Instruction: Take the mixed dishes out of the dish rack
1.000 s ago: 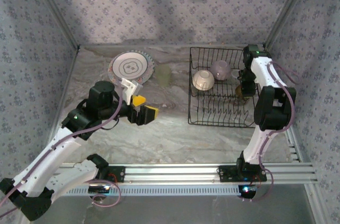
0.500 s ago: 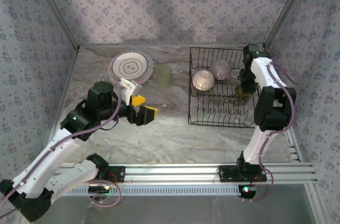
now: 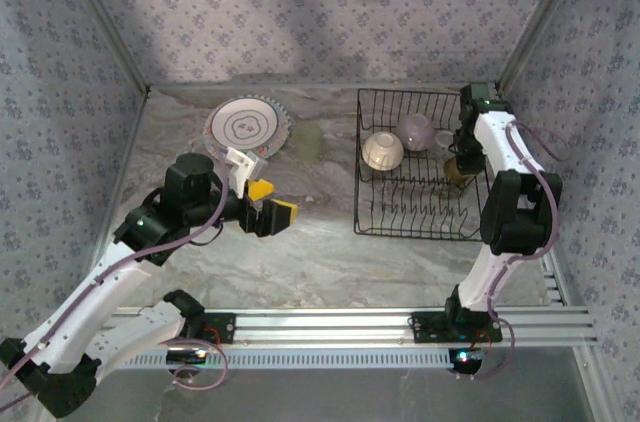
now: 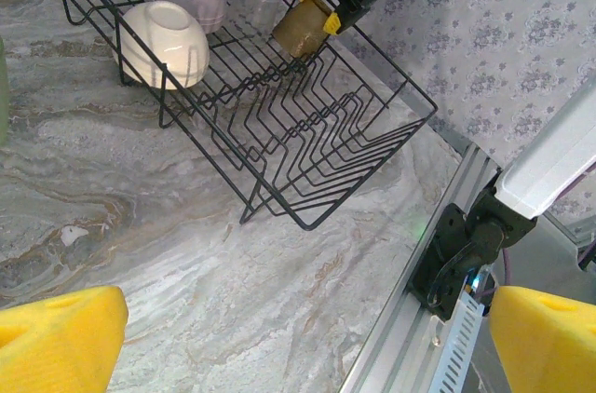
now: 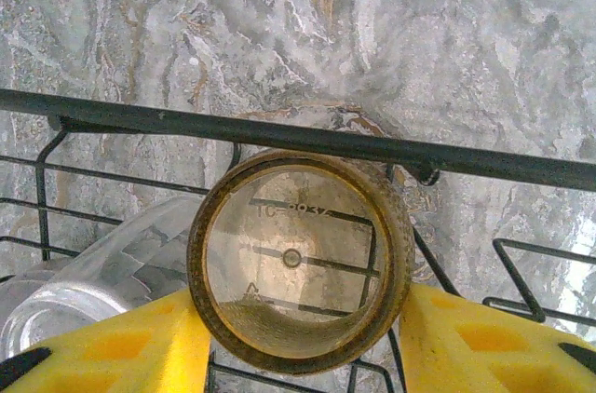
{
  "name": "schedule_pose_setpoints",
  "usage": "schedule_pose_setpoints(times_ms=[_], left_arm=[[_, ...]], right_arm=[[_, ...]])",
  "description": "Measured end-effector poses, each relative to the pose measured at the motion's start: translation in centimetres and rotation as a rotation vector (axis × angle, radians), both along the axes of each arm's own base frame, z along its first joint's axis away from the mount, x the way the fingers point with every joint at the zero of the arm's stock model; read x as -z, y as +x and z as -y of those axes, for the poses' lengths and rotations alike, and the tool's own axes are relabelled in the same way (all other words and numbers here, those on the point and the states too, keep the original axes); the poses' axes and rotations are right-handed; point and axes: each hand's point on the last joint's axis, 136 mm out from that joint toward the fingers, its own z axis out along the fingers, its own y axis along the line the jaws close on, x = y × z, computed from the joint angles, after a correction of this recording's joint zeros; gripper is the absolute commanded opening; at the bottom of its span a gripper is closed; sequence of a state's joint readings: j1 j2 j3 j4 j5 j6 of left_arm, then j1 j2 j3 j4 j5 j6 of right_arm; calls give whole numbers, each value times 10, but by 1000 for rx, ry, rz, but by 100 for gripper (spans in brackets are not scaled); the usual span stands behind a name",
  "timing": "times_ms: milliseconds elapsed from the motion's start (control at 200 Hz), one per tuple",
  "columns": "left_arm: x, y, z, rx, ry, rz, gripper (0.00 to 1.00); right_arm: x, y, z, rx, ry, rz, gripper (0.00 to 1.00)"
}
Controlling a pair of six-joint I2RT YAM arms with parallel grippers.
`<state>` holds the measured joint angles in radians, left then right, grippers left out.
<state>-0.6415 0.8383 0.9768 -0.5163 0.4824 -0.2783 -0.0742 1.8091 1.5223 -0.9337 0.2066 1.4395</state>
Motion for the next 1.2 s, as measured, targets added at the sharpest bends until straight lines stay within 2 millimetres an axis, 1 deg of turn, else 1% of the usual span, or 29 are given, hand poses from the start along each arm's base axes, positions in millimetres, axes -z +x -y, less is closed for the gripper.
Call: schedule_pose_setpoints(times_ms=[45,125,300,350,605,690,989,1204], left_arm=[[0,0,0,0,0,0,99],[0,0,0,0,0,0,99],[0,0,0,0,0,0,99],[0,0,0,0,0,1,99],[-4,-2,-2,-3,-8,13,99],[-4,-2,-2,-3,-8,13,99],[-4,-2,-2,-4,-7,13,99],[-3,0,-3,-11,-5,15,99]], right_arm=[[0,0,0,-8,-2,-2,54],[0,1,0,-22,-5,0,43],[4,2,0,-38,-10,5,42],[3,3,0,-40,-11,8,38],[-13,0,0,-49,-34,48,37],[-19,-2,-1,-57,-46,64,36],[-50,-13,-2,-112,-98,135,34],[-64,-26,-9,-188,-130,171,34]])
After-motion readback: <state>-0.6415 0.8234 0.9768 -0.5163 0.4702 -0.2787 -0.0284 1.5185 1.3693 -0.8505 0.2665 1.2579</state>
